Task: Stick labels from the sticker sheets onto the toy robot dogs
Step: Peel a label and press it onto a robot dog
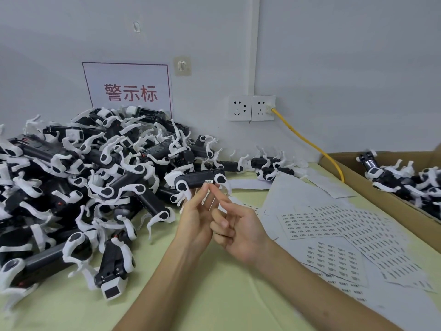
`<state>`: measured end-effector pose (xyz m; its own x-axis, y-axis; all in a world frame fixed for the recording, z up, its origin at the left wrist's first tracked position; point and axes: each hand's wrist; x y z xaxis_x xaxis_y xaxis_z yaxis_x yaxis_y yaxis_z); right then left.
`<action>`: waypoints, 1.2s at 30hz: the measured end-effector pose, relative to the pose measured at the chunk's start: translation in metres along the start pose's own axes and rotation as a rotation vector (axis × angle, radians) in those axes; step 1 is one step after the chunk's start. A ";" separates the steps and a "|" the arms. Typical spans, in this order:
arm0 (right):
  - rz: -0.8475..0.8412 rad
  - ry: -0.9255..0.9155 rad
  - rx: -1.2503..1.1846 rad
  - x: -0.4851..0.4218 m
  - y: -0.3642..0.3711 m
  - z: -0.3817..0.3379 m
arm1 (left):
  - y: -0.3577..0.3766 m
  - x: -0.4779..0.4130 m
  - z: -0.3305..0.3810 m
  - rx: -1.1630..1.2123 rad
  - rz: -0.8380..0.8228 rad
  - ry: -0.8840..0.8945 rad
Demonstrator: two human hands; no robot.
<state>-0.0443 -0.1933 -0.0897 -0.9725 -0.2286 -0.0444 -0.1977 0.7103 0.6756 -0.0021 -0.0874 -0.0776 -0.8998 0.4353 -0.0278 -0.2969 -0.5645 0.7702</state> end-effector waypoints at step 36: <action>0.035 -0.009 0.021 -0.001 0.001 0.000 | 0.000 0.000 0.001 -0.066 0.004 0.029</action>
<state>-0.0433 -0.1922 -0.0892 -0.9800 -0.1972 -0.0278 -0.1659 0.7314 0.6615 -0.0020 -0.0869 -0.0773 -0.9097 0.4129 -0.0436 -0.3125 -0.6115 0.7269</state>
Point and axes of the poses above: each hand's wrist, its own x-axis away from the middle knuckle, its own y-axis out of the palm, z = x × y
